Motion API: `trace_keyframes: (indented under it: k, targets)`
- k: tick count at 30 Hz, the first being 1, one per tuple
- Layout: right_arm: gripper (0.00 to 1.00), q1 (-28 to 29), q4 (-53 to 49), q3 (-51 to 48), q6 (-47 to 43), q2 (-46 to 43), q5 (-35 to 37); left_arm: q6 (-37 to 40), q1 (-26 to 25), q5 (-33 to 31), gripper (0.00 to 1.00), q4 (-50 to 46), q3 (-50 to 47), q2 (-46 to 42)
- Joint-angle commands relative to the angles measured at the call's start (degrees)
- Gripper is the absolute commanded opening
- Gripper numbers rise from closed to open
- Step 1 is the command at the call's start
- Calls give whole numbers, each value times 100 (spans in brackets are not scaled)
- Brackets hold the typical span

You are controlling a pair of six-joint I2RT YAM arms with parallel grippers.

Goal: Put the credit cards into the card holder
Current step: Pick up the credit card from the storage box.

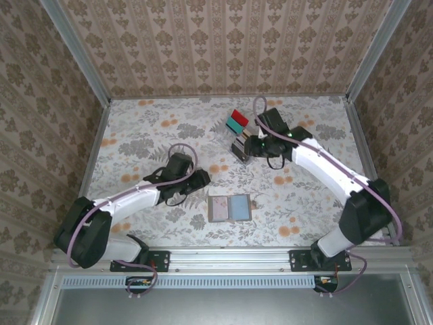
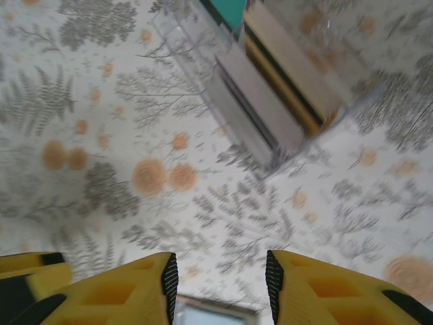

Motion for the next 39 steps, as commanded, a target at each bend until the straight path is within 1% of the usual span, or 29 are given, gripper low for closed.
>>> trace_keyframes:
  k: [1, 2, 5, 8, 10, 12, 14, 17, 24, 29, 32, 39]
  targets:
    - [44, -1, -1040, 664, -912, 629, 924, 384, 113, 311, 56, -8, 424, 261]
    - [45, -17, -1122, 869, -996, 808, 1065, 414, 129, 368, 56, -19, 517, 353]
    - [50, -138, -1225, 1395, -1162, 1254, 1098, 434, 151, 464, 57, 38, 700, 555]
    - [50, -238, -1303, 1880, -1335, 1631, 763, 371, 151, 514, 57, 151, 793, 692]
    - [49, -239, -1333, 2087, -1503, 1856, 452, 361, 151, 525, 58, 206, 849, 760]
    - [46, -239, -1398, 2273, -1631, 2072, 170, 338, 160, 523, 58, 237, 914, 842]
    - [43, -213, -1472, 2417, -1716, 2290, 158, 339, 160, 527, 59, 248, 1011, 927]
    - [40, -170, -1598, 2617, -1826, 2558, 403, 372, 177, 561, 59, 242, 1160, 1054]
    - [40, 44, -1693, 2892, -2172, 2910, 1053, 383, 225, 601, 62, 286, 1318, 1190]
    - [39, 195, -1700, 3028, -2381, 3185, 1608, 364, 265, 644, 62, 324, 1298, 1198]
    - [40, 287, -1710, 3102, -2478, 3321, 1807, 344, 291, 642, 63, 338, 1238, 1174]
    - [40, 520, -1519, 3066, -2719, 3526, 2764, 269, 300, 688, 63, 438, 1140, 1183]
